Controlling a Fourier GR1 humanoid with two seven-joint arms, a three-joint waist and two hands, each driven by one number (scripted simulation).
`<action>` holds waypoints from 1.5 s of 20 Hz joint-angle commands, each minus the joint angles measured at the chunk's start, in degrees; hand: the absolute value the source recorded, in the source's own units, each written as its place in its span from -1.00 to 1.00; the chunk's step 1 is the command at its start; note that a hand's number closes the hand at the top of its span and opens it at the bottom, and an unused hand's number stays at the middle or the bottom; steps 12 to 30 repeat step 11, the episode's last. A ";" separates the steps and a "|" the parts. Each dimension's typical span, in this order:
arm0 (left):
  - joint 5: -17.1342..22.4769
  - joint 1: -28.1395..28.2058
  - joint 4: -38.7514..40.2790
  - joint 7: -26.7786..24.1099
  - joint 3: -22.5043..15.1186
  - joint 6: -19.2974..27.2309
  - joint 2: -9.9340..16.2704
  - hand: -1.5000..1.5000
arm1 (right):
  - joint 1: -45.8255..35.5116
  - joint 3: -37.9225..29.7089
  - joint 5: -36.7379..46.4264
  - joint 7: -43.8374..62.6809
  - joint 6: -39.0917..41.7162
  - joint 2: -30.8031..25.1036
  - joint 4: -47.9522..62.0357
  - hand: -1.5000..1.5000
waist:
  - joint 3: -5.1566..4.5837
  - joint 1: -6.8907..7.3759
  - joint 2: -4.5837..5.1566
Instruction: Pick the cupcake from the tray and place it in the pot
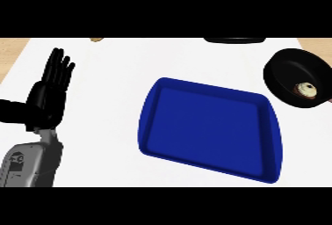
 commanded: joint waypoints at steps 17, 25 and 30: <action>-1.74 -0.87 2.12 -1.74 -1.03 0.67 -1.34 0.00 | 11.96 -3.66 -7.27 -9.75 8.29 -8.62 7.10 -1.00 | 0.13 0.15 0.22; -1.74 -0.87 2.12 -1.74 -1.03 0.67 -1.34 0.00 | 11.96 -3.66 -7.27 -9.75 8.29 -8.62 7.10 -1.00 | 0.13 0.15 0.22; -1.74 -0.87 2.12 -1.74 -1.03 0.67 -1.34 0.00 | 11.96 -3.66 -7.27 -9.75 8.29 -8.62 7.10 -1.00 | 0.13 0.15 0.22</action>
